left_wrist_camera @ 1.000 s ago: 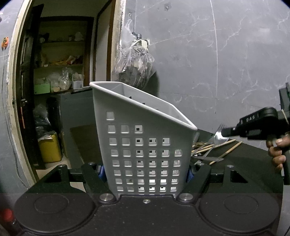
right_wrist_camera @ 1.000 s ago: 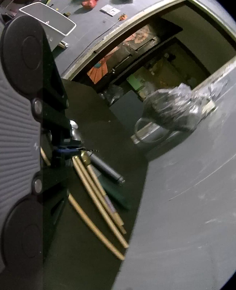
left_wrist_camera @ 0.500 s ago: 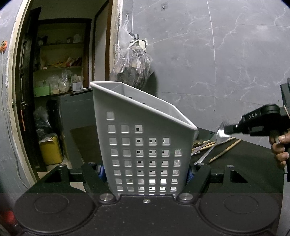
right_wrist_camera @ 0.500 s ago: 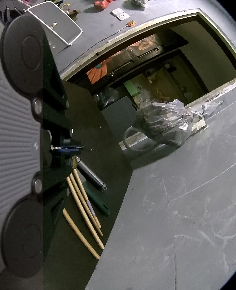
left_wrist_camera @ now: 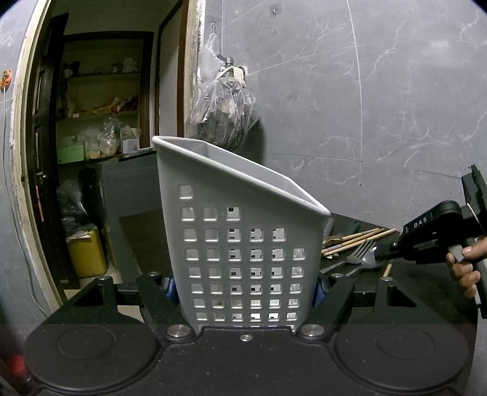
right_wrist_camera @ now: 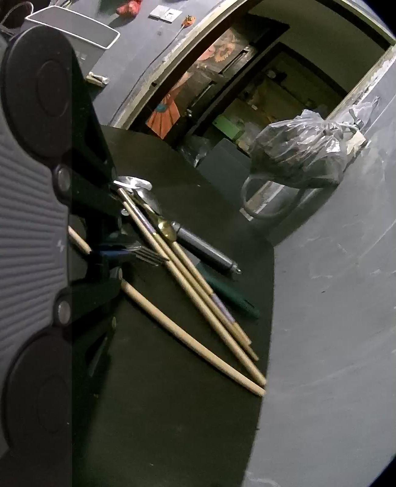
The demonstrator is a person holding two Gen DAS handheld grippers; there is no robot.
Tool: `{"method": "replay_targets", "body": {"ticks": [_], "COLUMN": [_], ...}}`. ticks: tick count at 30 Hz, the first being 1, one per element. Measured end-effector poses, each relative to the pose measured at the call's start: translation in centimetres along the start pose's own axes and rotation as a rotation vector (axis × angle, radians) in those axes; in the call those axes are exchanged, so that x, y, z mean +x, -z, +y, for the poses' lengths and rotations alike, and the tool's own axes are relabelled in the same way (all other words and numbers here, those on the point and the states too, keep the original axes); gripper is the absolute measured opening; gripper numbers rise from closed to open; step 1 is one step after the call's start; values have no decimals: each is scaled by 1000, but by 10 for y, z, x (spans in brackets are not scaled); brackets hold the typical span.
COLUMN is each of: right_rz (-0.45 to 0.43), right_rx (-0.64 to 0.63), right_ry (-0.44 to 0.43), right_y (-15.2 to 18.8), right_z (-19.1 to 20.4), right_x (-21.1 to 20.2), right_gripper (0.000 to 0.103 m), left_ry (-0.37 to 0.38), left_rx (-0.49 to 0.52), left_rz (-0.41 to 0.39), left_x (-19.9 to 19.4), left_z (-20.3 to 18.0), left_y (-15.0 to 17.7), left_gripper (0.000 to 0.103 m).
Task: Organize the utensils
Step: 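Lift the spoon with the right tool and drop it into the basket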
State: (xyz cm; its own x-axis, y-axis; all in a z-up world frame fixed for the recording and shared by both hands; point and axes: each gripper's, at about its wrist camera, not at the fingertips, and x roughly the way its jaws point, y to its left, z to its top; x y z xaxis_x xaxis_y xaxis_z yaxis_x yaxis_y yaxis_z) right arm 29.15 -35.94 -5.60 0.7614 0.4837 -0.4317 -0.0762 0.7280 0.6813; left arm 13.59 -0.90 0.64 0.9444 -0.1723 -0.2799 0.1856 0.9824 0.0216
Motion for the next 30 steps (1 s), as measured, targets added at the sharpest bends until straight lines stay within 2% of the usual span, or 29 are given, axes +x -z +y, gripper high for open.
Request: {"method": "replay_targets", "body": {"ticks": [5, 10, 15, 20, 24, 30], "right_rz": [22, -7, -133, -285, -337, -448], "right_rx": [56, 9, -162, -422, -583, -715], "right_ry": [-28, -17, -37, -38, -38, -73], "right_y": [4, 5, 3, 3, 5, 9], "right_z": [-8, -1, 34, 89, 129, 171], "right_x": [5, 5, -19, -50, -60, -85], "right_gripper": [8, 3, 1, 1, 1, 1], "left_ry": [0, -1, -2, -7, -10, -10], "left_rx": [-1, 1, 0, -1, -2, -3], "left_rz": [0, 0, 0, -2, -2, -2], "left_x": [0, 0, 0, 1, 0, 0], "left_z": [0, 0, 0, -2, -3, -4], "left_y": [1, 0, 0, 2, 2, 3], "left_gripper": [76, 76, 76, 76, 76, 76]}}
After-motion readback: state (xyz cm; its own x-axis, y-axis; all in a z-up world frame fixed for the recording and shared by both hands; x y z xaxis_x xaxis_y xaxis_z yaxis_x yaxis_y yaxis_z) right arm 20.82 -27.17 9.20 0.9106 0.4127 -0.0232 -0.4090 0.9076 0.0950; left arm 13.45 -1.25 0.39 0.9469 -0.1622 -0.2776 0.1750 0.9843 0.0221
